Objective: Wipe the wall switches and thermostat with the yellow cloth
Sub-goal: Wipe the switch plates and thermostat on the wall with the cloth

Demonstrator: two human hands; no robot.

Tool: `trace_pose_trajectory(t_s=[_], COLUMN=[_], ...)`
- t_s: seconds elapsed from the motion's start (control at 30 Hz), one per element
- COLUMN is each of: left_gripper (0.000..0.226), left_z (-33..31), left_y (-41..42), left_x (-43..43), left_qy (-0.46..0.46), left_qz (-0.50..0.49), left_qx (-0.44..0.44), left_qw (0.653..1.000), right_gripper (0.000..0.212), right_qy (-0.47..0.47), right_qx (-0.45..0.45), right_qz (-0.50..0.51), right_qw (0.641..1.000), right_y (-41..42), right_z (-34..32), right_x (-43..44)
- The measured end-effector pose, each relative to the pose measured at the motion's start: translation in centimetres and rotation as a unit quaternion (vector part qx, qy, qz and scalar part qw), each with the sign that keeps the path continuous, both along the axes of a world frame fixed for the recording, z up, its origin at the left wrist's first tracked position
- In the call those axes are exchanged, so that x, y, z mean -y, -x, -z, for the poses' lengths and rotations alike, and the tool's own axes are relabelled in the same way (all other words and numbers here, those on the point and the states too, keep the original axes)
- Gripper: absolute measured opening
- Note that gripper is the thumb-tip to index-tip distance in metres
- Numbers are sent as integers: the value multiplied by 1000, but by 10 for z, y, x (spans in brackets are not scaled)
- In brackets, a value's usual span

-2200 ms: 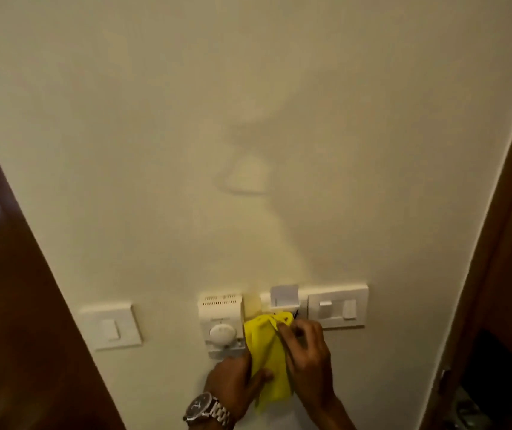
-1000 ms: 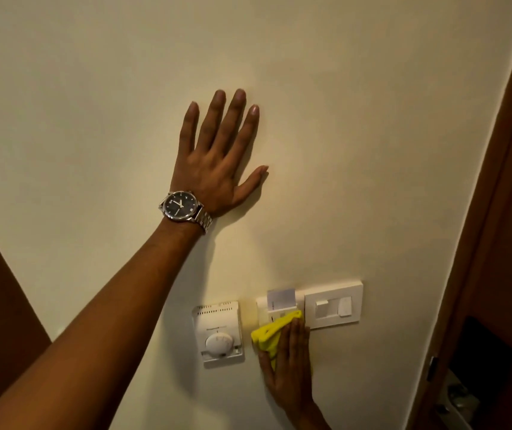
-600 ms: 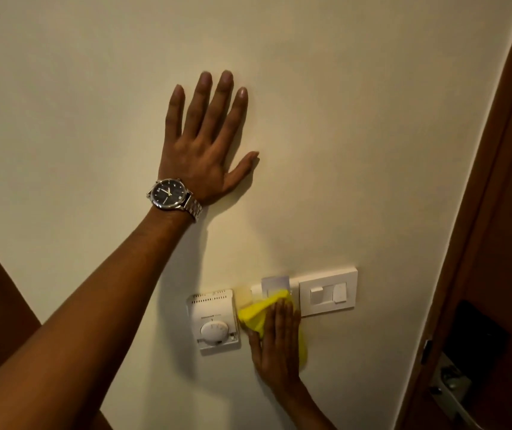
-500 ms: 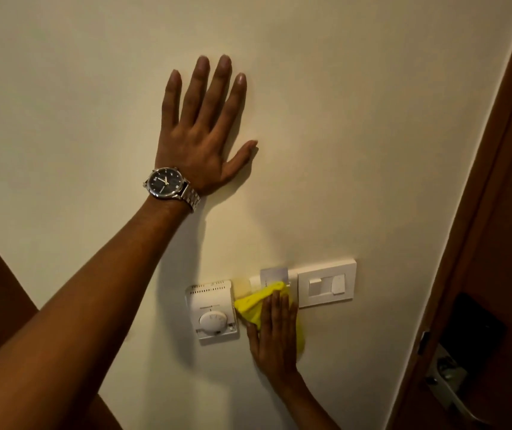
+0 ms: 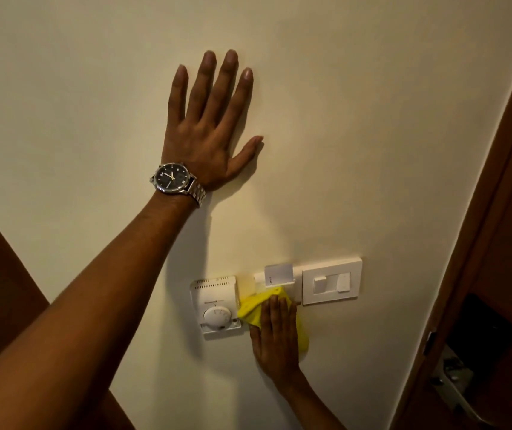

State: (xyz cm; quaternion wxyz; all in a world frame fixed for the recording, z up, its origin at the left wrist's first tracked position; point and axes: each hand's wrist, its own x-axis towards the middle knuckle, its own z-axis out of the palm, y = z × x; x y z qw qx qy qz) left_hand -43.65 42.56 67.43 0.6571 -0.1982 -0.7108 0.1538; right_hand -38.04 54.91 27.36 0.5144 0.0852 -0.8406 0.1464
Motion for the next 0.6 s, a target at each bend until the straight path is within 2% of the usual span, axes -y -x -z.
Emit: trace_pose_trajectory(t_s=[0.1,0.2,0.27,0.37,0.43,0.5,0.6], left_gripper=[81,81,80,80,80,80,80], left_z=[-2,-2,-1,-1,-2,-3,-1], left_y=[2,0,-3,-2,0,1,-3], left_x=[-1,-1,-1,-1,-2,-2,-1], left_qy=[-4,-1,-3,-5,-3,1,-5], left_qz=[-2,-2,-4,-6,-7,-7,-5], left_qx=[-11,0,8,3,-1,-3,6], left_qw=[1000,1000,1000,1000,1000,1000,1000], right_gripper=[68,70,72,73,72,70,63], right_qy=[59,106,172,285,319,271,131], right_qx=[18,40,58,86,89,76,62], right_qz=[-6,-2,29,22,5,-2,18], right_qw=[998,994,983,954,944,960,989], right_y=[2,-10,-10,-6,-3,-9,-17], right_z=[-16,9,16,-17,-37,-26,9], right_x=[10,1,-6,5,22,34,23])
